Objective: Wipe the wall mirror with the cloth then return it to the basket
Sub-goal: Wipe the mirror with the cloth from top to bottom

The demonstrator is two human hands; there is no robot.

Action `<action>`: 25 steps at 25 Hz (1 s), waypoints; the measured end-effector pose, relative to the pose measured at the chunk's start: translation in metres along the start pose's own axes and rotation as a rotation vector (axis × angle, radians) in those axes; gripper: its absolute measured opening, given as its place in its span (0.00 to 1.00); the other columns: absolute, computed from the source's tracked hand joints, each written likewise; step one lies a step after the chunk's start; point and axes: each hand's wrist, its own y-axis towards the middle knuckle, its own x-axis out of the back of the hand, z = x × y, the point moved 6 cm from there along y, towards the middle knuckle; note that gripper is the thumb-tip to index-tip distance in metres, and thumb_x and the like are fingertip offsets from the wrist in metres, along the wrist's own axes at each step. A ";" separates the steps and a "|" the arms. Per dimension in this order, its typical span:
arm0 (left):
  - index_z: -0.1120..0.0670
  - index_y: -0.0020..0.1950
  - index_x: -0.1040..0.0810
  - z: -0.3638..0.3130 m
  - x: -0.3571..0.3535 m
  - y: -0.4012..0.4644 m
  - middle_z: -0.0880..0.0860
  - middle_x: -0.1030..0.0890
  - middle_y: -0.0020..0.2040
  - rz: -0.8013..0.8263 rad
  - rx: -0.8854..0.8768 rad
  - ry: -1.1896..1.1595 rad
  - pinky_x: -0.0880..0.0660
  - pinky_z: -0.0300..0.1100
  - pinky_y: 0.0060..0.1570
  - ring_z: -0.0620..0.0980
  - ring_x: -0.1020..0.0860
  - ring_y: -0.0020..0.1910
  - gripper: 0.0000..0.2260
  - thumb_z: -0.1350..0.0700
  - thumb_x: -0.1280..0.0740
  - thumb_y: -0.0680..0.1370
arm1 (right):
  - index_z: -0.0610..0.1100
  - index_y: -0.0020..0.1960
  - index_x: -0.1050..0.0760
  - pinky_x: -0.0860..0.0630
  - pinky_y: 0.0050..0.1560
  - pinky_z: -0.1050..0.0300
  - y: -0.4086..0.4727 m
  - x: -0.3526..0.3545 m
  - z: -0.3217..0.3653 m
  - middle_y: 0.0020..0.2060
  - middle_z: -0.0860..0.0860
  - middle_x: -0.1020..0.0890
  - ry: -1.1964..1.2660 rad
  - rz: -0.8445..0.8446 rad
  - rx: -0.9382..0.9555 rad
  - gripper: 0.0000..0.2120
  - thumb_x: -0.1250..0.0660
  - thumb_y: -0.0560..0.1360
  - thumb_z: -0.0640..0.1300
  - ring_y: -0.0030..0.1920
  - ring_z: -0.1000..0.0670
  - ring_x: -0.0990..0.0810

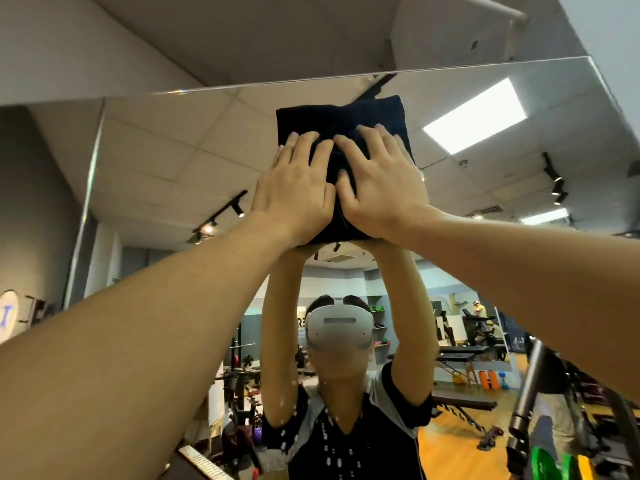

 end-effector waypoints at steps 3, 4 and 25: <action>0.54 0.80 0.41 0.040 0.008 -0.011 0.54 0.41 0.80 0.005 0.017 0.016 0.35 0.55 0.73 0.57 0.45 0.80 0.26 0.53 0.44 0.82 | 0.47 0.77 0.34 0.43 0.78 0.38 0.010 -0.012 0.040 0.75 0.41 0.31 -0.006 -0.010 0.020 0.28 0.47 0.79 0.54 0.77 0.37 0.38; 0.54 0.80 0.41 0.053 0.011 -0.015 0.54 0.41 0.80 0.005 0.021 0.021 0.35 0.56 0.74 0.57 0.44 0.80 0.26 0.52 0.44 0.81 | 0.47 0.77 0.34 0.43 0.78 0.38 0.013 -0.015 0.053 0.74 0.41 0.31 -0.005 -0.013 0.025 0.28 0.47 0.79 0.54 0.77 0.36 0.38; 0.56 0.79 0.40 0.228 0.057 -0.083 0.56 0.40 0.79 0.033 0.027 0.029 0.39 0.55 0.76 0.55 0.40 0.77 0.28 0.50 0.48 0.79 | 0.46 0.76 0.34 0.43 0.77 0.36 0.046 -0.073 0.237 0.73 0.40 0.31 -0.023 -0.008 0.043 0.29 0.51 0.78 0.55 0.76 0.35 0.38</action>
